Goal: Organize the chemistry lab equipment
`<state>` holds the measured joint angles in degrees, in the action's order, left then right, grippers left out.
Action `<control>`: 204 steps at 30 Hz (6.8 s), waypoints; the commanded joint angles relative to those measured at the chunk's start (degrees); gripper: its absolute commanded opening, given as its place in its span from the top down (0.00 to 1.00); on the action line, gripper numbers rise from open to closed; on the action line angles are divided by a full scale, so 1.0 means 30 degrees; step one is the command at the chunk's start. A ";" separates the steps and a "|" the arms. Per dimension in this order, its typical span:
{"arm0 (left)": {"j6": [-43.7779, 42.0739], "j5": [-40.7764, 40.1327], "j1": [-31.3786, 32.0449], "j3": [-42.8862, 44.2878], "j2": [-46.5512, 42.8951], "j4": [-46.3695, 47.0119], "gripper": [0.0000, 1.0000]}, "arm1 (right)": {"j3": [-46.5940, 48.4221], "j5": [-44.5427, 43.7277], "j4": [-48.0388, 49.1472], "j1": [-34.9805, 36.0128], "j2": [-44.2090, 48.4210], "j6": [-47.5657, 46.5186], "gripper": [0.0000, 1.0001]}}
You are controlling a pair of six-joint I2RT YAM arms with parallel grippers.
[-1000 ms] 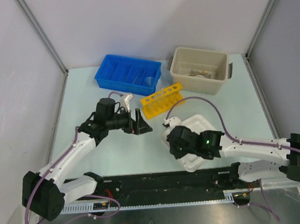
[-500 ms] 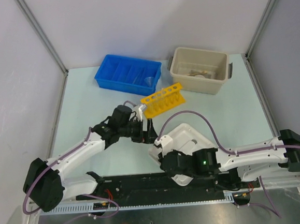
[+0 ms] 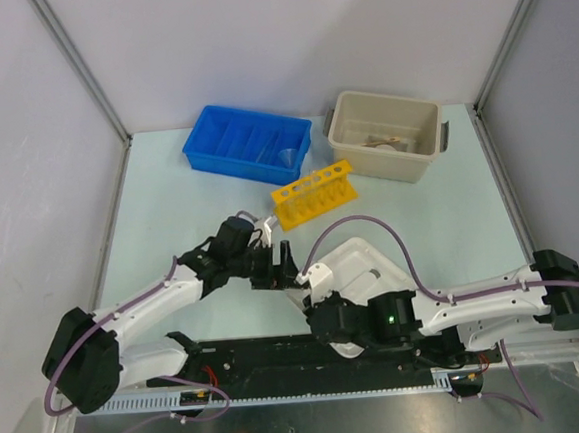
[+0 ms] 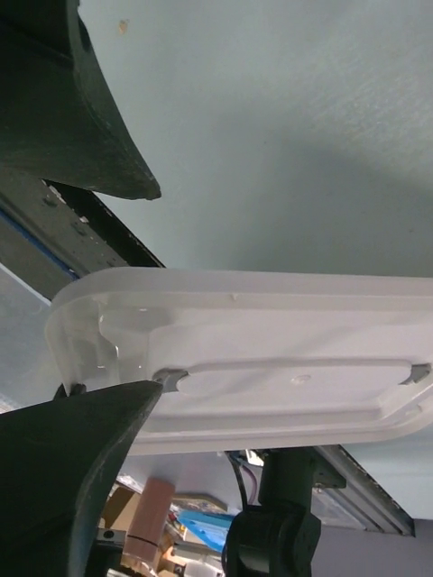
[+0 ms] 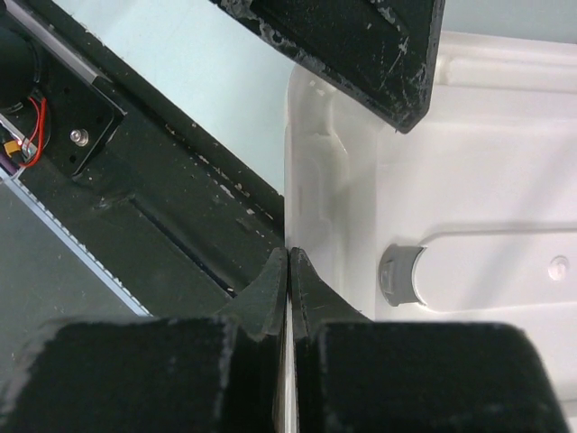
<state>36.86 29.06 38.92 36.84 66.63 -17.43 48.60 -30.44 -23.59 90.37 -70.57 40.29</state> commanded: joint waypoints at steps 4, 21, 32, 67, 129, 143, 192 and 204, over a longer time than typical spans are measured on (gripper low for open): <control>0.1962 0.2039 0.0293 -0.0674 -0.0933 0.2453 0.21 | 0.0059 -0.0809 0.1840 0.0311 -0.0288 -0.0546 1.00; 0.1708 0.3213 0.0310 -0.0068 -0.3350 0.4255 1.00 | 0.0060 0.2291 0.1547 -0.1741 0.3778 0.0229 0.56; -0.2803 0.0442 0.0561 0.3199 -0.5431 0.2835 1.00 | 0.1237 0.7077 0.1247 -0.8670 0.9982 -0.2035 0.28; 0.5239 -0.0615 -0.5534 0.6944 -0.7687 -0.0909 1.00 | 0.1820 -1.1103 1.8458 0.0976 -0.1370 -3.2659 0.12; -0.5948 0.4135 -0.8738 0.9947 -0.4109 -0.0584 0.07 | 0.3103 1.7099 1.1200 -1.9981 0.9649 0.0038 1.00; -0.4313 0.7153 -0.9444 0.8734 -0.3643 0.1343 0.07 | 0.2683 2.2533 1.4827 -2.3238 0.8881 0.4713 1.00; -0.1675 0.2172 -0.4717 3.2631 2.2819 0.2249 0.27 | 0.8401 2.4348 2.1362 -3.5516 -1.3309 1.2104 1.00; -0.2242 0.2101 -0.3573 3.2687 2.4462 0.2414 0.26 | 0.8414 2.4361 1.9210 -3.5939 -1.3468 1.0922 0.99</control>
<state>30.02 33.71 27.11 131.39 139.35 -11.70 71.20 42.30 35.20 -16.47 -111.07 76.01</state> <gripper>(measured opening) 0.740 0.192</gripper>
